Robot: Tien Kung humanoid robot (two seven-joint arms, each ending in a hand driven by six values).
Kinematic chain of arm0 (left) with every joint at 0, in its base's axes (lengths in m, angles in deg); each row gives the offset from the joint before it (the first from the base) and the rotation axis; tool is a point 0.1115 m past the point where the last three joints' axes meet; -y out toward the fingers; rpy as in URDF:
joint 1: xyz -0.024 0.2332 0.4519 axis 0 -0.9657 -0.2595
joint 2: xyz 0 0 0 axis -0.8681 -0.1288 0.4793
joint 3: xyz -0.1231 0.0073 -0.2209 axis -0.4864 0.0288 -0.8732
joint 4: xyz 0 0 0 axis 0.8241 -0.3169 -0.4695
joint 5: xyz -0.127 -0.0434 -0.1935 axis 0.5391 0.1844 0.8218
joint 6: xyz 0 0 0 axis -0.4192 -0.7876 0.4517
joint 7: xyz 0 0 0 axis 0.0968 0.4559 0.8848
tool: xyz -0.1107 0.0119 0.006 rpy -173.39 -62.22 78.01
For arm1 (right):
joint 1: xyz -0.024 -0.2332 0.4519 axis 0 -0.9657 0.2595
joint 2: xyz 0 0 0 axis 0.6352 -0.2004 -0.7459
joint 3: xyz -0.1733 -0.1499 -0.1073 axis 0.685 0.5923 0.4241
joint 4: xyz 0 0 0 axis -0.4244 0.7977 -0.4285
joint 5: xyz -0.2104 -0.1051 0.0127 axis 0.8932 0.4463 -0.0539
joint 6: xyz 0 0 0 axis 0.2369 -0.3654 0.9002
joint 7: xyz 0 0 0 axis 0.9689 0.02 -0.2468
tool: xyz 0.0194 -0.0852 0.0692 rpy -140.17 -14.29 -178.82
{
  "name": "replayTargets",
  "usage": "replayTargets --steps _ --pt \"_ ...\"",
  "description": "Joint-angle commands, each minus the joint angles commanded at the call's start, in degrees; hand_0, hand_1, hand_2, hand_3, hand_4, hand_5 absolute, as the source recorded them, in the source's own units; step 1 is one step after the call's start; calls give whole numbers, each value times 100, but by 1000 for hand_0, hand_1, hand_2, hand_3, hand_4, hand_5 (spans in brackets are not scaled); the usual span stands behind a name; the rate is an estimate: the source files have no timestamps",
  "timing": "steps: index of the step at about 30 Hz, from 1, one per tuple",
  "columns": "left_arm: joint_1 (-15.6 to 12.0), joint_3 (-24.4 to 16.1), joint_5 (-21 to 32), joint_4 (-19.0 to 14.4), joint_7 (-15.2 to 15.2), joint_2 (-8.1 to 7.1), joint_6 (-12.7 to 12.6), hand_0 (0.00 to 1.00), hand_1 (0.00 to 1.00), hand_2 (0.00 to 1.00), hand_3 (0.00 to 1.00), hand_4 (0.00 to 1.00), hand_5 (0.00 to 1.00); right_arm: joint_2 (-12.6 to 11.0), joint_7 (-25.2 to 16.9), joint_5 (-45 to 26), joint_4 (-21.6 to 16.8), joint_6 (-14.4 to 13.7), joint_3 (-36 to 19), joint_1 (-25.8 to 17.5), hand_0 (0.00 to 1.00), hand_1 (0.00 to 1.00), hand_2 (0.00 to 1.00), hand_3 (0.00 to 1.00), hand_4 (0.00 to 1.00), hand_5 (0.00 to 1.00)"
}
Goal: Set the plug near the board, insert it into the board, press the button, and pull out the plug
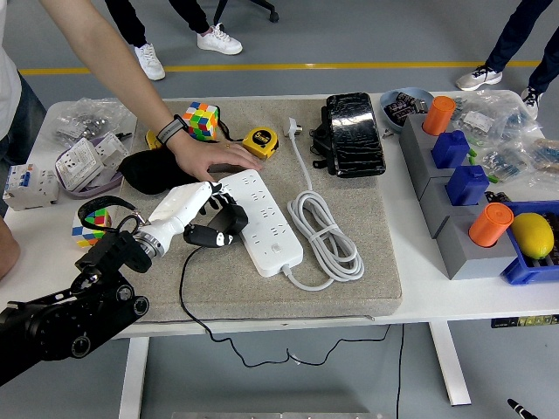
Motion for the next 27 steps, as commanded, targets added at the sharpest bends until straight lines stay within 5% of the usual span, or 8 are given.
replayTargets --steps 8,9,14,15,26,27 --pt "-15 -52 16 -18 17 3 34 429 617 597 619 998 156 0 -1 2 0 1 -1 0 570 643 626 555 978 554" --pt "-18 -65 32 -18 8 3 37 486 678 699 721 998 301 1 -1 3 -1 2 -2 -1 570 643 626 556 978 554" --pt "-48 -119 42 -40 30 -4 76 486 678 699 721 998 301 1 -1 2 0 2 -1 -7 570 643 626 556 978 554" --pt "-53 -125 46 -51 25 -8 81 542 722 748 749 998 396 1 -2 1 1 1 0 -9 570 643 626 556 978 554" --pt "-135 -264 66 -305 -21 -21 74 546 732 756 758 998 411 4 -3 14 -5 1 -17 -4 570 643 626 556 979 553" --pt "-156 -295 80 -345 -47 -25 54 572 765 817 819 998 415 4 -3 11 -3 1 -12 -6 570 643 626 556 978 553"
